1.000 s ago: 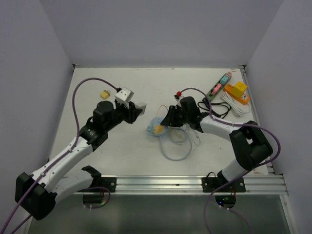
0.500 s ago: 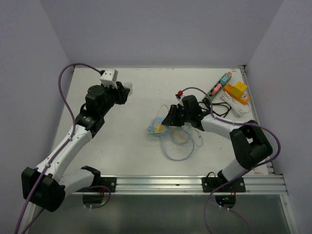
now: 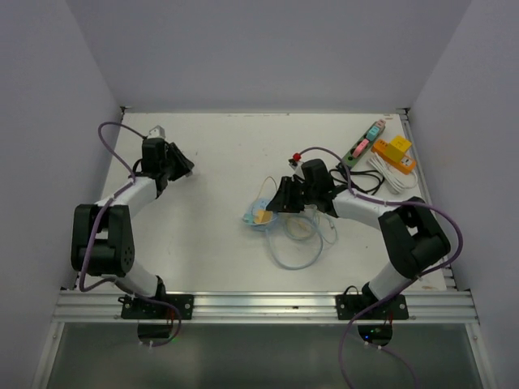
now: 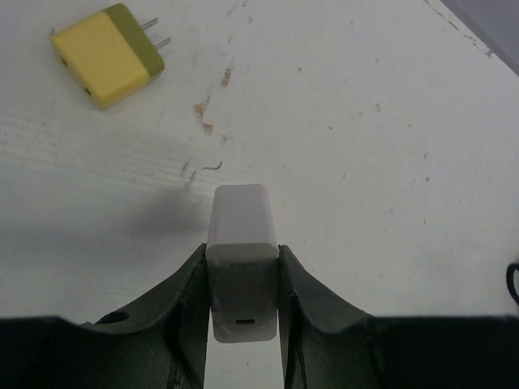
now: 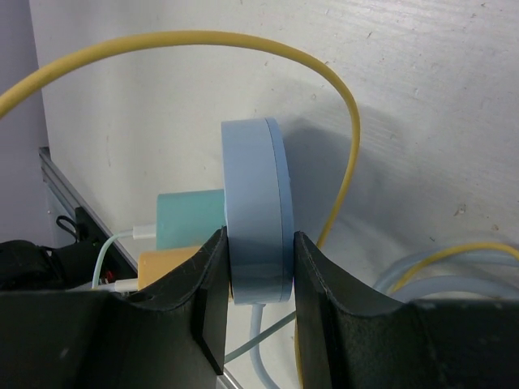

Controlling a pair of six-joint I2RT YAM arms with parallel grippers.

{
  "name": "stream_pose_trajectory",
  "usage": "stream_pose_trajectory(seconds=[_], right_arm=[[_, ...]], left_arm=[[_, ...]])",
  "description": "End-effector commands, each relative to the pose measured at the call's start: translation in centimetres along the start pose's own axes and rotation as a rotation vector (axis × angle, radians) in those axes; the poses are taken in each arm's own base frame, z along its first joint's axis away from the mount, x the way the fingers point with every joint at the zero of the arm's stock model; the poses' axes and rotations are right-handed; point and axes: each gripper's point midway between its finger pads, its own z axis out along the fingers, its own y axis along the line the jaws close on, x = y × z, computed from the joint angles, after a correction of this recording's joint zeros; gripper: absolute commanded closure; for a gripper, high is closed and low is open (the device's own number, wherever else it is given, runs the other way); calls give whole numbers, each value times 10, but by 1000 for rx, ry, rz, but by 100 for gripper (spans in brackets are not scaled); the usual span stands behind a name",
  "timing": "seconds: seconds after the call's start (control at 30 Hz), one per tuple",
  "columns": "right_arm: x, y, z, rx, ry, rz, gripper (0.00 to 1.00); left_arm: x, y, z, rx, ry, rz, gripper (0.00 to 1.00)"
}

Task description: Pull the plug off the socket

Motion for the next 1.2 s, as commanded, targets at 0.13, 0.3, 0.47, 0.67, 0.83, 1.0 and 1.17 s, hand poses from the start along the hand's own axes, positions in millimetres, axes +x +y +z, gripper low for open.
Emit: stream_pose_trajectory(seconds=[0.13, 0.3, 0.47, 0.67, 0.83, 1.0, 1.17], right_arm=[[-14, 31, 3, -125, -13, -8, 100], [-16, 32, 8, -132, -4, -4, 100], [-16, 31, 11, -133, 4, -3, 100], [-18, 31, 12, -125, 6, -13, 100], [-19, 28, 13, -104, 9, -19, 100], [-21, 26, 13, -88, 12, -29, 100], [-29, 27, 10, -60, -2, -53, 100]], left_arm=[[-36, 25, 34, 89, -70, -265, 84], [-32, 44, 48, 61, -40, -267, 56], [-31, 56, 45, 37, -29, -261, 29], [-40, 55, 20, 16, -31, -239, 14], [-41, 37, -15, 55, -37, -184, 2], [-23, 16, -42, 74, -9, -65, 1], [2, -29, -73, 177, 30, 112, 2]])
